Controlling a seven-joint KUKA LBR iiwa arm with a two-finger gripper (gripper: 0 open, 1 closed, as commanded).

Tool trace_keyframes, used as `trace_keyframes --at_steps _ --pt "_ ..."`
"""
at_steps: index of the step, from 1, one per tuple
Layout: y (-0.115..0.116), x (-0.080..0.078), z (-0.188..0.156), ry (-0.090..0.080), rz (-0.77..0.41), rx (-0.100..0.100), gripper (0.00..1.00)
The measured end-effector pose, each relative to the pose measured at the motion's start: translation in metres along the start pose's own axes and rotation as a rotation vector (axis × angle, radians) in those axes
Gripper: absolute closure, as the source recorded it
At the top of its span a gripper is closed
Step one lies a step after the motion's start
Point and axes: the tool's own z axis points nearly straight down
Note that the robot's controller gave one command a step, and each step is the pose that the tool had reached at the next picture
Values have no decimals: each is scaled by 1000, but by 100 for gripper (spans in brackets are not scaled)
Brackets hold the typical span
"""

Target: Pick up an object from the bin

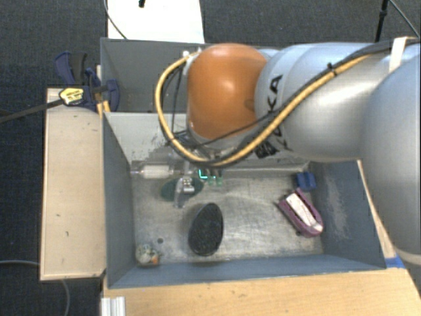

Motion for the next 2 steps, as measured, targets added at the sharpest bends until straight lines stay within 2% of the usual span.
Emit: trace_keyframes --at_steps 1,2 --pt "-66 -20 130 -14 -147 -4 0" --pt "-64 -21 126 -18 -146 -4 100"
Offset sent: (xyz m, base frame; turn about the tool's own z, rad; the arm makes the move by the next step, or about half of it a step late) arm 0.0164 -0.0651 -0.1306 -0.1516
